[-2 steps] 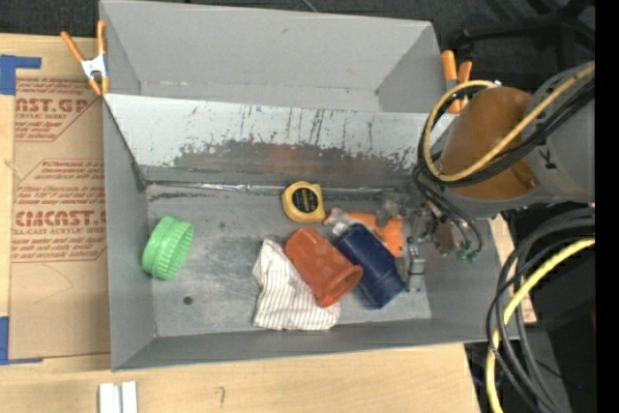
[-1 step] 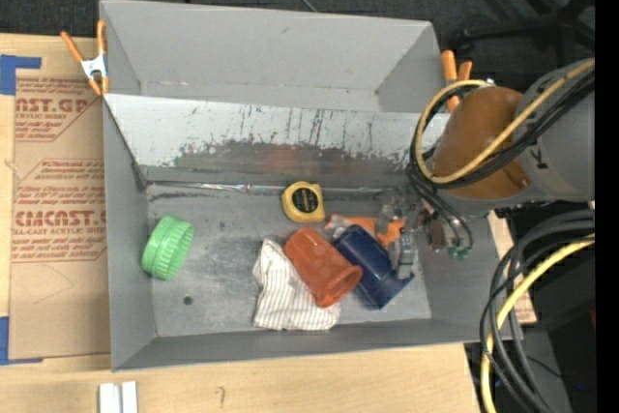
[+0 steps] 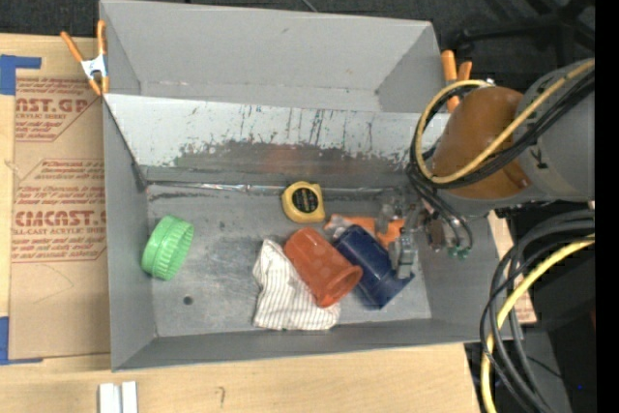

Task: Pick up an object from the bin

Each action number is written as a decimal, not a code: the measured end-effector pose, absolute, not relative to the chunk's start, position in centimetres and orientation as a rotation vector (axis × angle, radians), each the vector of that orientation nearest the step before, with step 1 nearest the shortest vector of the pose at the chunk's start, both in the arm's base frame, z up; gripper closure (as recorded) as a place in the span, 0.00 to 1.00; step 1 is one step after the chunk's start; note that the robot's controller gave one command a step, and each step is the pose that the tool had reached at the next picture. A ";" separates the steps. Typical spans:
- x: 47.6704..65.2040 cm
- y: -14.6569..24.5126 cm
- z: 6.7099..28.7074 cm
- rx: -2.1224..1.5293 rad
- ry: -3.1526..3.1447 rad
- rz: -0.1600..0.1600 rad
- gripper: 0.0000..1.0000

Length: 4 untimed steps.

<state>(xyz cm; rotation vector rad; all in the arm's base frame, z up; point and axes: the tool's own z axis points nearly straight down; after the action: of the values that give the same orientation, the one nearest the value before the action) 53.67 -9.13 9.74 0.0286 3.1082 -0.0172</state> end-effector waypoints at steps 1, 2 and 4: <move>53.1 -9.3 8.9 0.030 3.120 -0.008 1.00; 54.1 -8.1 13.3 -0.018 3.139 0.000 0.00; 53.5 -6.5 8.8 0.091 3.138 0.000 1.00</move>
Offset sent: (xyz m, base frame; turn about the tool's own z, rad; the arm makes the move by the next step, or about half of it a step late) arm 0.0042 0.0092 0.0358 -0.0291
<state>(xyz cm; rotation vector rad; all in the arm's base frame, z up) 53.52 -6.51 8.81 0.0909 3.1384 -0.0002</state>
